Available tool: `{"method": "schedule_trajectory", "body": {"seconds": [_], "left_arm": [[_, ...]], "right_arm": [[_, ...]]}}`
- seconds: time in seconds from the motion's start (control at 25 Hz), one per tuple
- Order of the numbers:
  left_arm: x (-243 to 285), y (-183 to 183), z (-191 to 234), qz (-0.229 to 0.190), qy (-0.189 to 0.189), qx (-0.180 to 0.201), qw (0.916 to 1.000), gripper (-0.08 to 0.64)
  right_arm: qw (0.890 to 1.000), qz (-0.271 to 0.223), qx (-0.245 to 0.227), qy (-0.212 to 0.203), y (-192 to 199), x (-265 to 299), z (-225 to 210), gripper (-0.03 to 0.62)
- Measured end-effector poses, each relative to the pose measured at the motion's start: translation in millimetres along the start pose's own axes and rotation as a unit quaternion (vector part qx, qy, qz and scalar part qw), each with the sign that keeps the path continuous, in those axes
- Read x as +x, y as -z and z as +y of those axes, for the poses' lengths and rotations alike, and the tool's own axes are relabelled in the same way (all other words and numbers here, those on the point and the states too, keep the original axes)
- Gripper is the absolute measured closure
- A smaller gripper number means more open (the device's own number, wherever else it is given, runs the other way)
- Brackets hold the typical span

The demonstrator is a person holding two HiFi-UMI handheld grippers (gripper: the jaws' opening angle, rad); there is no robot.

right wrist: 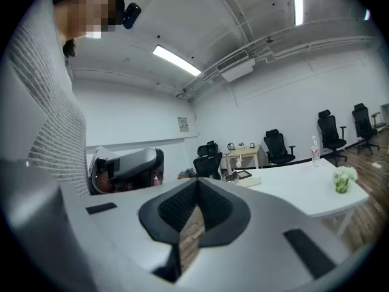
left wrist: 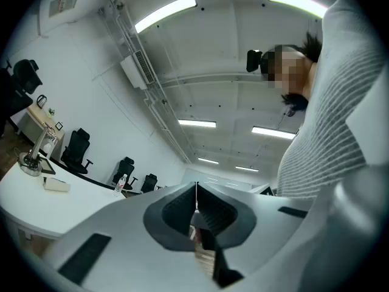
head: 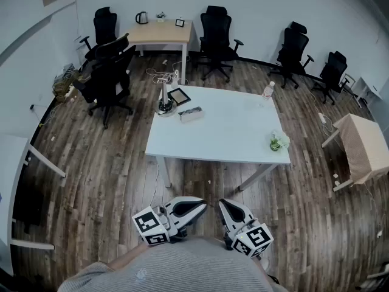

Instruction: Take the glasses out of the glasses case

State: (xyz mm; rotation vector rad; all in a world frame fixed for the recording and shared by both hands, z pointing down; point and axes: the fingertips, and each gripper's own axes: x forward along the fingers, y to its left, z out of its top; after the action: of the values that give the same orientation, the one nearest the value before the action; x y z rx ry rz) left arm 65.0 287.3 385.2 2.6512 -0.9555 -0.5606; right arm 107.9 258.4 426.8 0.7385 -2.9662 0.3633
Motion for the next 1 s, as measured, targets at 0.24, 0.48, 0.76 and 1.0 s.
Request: {"method": "schedule_trajectory", "body": {"seconds": [0.24,0.48,0.76,1.0], "left_arm": [[6.4,1.2,2.8,0.004,0.007,0.001,1.0000,0.545],[16.1,6.0,0.3,0.016,0.017,-0.008,0.9997,0.545],[20.1,6.2,4.9,0.023,0.024,-0.014,0.9993,0.545],[13.0,3.8,23.0,0.016,0.011,-0.026,0.9995,0.545]], "right_arm": [[1.000,-0.002,0.002,0.007,1.4,-1.0,-5.6,0.578],[1.000,-0.006,0.015,0.019,1.5,-8.6,-13.8,0.578],[0.998,-0.040,0.053,0.020,-4.3,-8.7,-22.9,0.575],[0.998,-0.008,0.052,-0.023,8.0,14.6,-8.1,0.575]]}}
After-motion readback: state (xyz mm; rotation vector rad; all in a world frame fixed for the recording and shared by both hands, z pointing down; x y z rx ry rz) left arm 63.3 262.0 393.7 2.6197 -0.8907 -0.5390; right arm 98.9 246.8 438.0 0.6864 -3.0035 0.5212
